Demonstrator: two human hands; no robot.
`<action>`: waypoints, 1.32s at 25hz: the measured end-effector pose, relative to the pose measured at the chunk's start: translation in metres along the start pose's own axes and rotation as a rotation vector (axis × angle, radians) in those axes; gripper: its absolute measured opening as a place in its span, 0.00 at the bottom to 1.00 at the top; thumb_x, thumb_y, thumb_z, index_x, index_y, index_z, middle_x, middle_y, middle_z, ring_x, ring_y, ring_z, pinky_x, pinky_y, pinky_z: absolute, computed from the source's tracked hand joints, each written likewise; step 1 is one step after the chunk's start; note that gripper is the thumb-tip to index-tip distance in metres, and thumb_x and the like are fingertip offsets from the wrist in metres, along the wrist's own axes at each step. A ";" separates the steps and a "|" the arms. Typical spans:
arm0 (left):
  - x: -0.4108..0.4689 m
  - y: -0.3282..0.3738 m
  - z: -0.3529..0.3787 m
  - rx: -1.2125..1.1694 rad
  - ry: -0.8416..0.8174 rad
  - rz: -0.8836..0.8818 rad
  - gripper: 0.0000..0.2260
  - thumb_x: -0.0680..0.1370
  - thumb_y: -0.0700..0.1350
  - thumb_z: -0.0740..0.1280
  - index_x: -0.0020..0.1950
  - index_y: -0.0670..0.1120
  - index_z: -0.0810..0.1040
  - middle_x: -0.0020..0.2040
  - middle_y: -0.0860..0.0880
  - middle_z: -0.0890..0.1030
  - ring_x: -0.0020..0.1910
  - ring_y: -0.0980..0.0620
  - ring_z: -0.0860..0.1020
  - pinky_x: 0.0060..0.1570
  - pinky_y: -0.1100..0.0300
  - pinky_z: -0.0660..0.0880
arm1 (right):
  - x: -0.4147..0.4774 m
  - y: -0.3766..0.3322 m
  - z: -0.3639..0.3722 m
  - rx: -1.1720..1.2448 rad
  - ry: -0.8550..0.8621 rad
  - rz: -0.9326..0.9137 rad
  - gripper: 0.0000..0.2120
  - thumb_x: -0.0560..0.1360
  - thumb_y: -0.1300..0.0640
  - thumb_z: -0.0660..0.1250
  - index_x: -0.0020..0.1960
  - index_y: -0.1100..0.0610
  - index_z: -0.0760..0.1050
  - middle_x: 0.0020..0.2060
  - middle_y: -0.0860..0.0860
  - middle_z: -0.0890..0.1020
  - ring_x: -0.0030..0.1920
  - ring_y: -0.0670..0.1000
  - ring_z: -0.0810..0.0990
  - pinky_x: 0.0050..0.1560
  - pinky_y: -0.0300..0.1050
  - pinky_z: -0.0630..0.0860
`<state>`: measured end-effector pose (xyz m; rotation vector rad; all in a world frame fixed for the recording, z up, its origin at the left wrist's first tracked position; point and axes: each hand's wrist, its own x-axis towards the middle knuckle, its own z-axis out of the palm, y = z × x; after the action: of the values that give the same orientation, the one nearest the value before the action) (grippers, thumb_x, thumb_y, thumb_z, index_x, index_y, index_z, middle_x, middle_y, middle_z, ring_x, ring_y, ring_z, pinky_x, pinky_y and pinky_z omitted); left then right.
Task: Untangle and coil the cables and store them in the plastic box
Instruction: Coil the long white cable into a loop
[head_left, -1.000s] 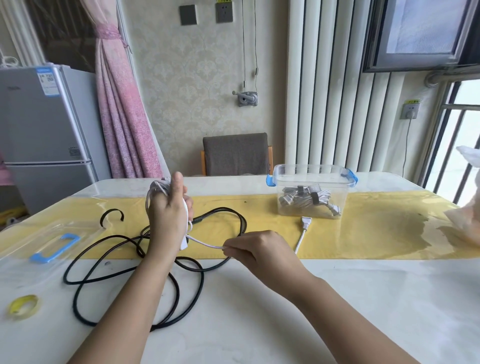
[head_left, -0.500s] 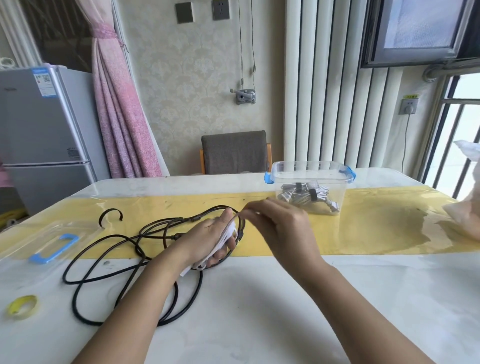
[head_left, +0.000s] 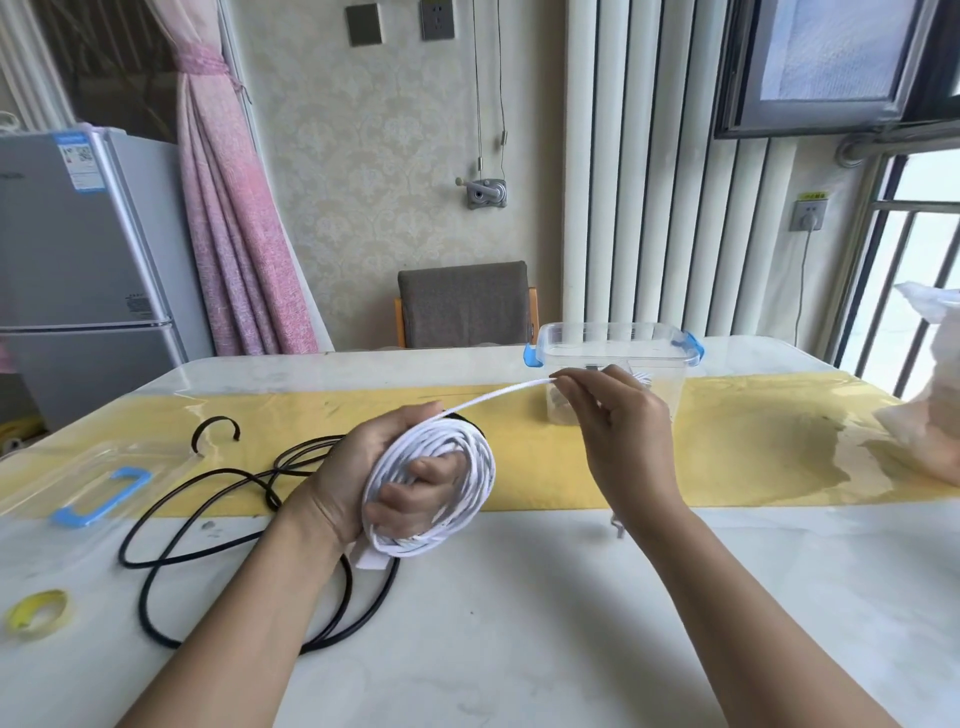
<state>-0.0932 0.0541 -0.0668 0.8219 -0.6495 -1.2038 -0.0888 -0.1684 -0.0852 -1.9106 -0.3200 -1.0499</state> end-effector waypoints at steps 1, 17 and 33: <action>-0.001 0.001 0.002 -0.041 -0.042 0.057 0.17 0.81 0.55 0.52 0.38 0.45 0.66 0.23 0.50 0.61 0.18 0.54 0.56 0.19 0.62 0.54 | 0.000 0.002 0.001 -0.013 -0.028 0.008 0.07 0.77 0.57 0.66 0.46 0.56 0.82 0.35 0.52 0.78 0.36 0.52 0.74 0.40 0.44 0.70; -0.014 0.006 -0.023 -0.386 0.249 0.832 0.14 0.75 0.48 0.55 0.38 0.41 0.73 0.26 0.51 0.66 0.23 0.55 0.64 0.28 0.61 0.67 | -0.024 -0.006 0.024 -0.100 -0.587 -0.076 0.20 0.79 0.54 0.62 0.30 0.46 0.64 0.27 0.51 0.59 0.32 0.51 0.56 0.30 0.45 0.56; 0.010 0.001 -0.020 0.953 1.399 0.647 0.20 0.78 0.54 0.64 0.32 0.46 0.63 0.23 0.51 0.64 0.21 0.52 0.64 0.26 0.61 0.64 | -0.039 -0.047 0.023 -0.247 -0.848 -0.436 0.12 0.76 0.59 0.58 0.55 0.53 0.78 0.39 0.49 0.73 0.38 0.54 0.73 0.37 0.50 0.73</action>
<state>-0.0736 0.0483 -0.0768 1.7633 -0.1906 0.4805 -0.1271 -0.1163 -0.0935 -2.5103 -1.1670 -0.4840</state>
